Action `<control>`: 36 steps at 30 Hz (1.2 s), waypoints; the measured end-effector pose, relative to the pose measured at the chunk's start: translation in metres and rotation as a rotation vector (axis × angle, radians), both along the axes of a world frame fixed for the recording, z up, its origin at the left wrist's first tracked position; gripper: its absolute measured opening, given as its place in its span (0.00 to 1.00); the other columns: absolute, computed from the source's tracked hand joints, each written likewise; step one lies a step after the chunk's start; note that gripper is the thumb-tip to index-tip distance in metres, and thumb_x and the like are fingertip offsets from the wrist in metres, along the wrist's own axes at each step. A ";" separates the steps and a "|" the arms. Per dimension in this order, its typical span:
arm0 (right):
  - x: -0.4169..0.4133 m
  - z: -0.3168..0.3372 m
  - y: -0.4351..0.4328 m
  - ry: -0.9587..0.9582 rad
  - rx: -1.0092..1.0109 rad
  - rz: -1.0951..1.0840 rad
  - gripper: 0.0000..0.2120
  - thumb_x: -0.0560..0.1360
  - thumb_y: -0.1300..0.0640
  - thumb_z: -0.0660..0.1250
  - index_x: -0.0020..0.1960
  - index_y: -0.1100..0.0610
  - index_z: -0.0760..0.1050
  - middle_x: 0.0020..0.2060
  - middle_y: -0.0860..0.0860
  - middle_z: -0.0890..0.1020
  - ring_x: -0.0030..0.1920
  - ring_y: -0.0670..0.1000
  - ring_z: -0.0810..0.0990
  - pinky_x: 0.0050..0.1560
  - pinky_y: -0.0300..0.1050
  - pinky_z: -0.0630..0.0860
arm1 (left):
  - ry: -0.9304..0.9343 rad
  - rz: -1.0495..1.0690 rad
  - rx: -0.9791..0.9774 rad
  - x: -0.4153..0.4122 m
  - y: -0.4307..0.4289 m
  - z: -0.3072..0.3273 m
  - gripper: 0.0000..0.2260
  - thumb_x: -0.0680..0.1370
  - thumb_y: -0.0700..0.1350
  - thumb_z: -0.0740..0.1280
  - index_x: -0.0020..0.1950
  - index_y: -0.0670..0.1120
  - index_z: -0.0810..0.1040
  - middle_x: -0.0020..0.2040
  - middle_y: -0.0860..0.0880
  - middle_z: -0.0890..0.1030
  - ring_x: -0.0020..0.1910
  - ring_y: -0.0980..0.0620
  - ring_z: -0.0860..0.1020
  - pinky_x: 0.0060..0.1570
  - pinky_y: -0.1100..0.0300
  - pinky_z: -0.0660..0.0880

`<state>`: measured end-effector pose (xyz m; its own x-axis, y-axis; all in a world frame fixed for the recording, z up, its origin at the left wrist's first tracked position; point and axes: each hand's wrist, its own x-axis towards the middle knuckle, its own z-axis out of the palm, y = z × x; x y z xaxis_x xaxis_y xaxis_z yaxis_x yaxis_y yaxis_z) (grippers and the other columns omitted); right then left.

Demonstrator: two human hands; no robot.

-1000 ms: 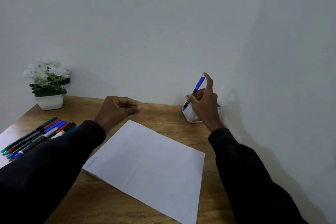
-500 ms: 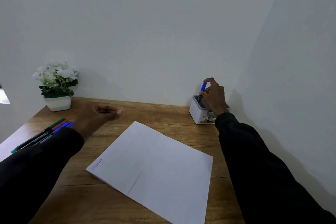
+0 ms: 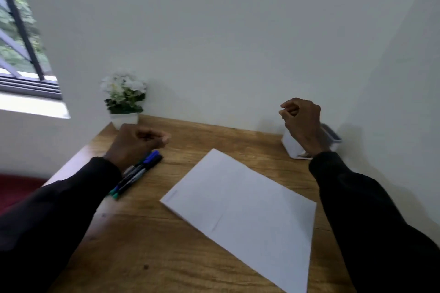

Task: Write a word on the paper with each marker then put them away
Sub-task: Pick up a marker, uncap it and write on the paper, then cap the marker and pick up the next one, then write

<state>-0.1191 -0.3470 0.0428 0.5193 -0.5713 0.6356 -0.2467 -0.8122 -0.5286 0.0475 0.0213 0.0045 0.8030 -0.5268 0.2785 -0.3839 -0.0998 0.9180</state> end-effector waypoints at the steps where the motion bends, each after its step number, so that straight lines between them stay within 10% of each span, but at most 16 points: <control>1: 0.006 -0.002 0.017 0.015 0.016 0.066 0.03 0.75 0.65 0.75 0.49 0.61 0.85 0.38 0.54 0.86 0.38 0.49 0.83 0.40 0.25 0.73 | -0.008 0.017 0.004 0.001 0.009 0.000 0.07 0.71 0.39 0.75 0.49 0.41 0.85 0.42 0.48 0.86 0.38 0.59 0.83 0.38 0.72 0.76; 18: 0.110 -0.071 0.230 0.440 -0.245 0.900 0.08 0.74 0.65 0.77 0.52 0.58 0.86 0.50 0.53 0.87 0.49 0.49 0.83 0.51 0.40 0.77 | 0.074 0.041 0.016 0.017 0.098 -0.021 0.09 0.71 0.39 0.76 0.50 0.40 0.85 0.43 0.47 0.86 0.42 0.55 0.84 0.40 0.68 0.78; 27: 0.113 -0.081 0.231 0.563 -0.369 0.872 0.08 0.80 0.63 0.69 0.57 0.56 0.83 0.58 0.53 0.82 0.59 0.53 0.78 0.55 0.52 0.78 | 0.074 0.025 0.012 0.015 0.086 -0.025 0.08 0.70 0.40 0.77 0.49 0.43 0.86 0.42 0.50 0.86 0.43 0.57 0.84 0.40 0.68 0.77; 36: 0.090 -0.085 0.187 0.339 -0.291 0.839 0.10 0.82 0.63 0.64 0.55 0.62 0.84 0.50 0.57 0.82 0.52 0.52 0.77 0.54 0.36 0.71 | 0.069 -0.035 -0.007 0.011 0.057 -0.024 0.09 0.73 0.40 0.74 0.53 0.43 0.85 0.48 0.50 0.86 0.48 0.58 0.83 0.47 0.68 0.79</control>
<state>-0.0294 -0.1600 -0.0422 0.8713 0.2290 0.4341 0.3740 -0.8826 -0.2849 0.0585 0.0784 -0.0197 0.8013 -0.5534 0.2272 -0.3231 -0.0806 0.9429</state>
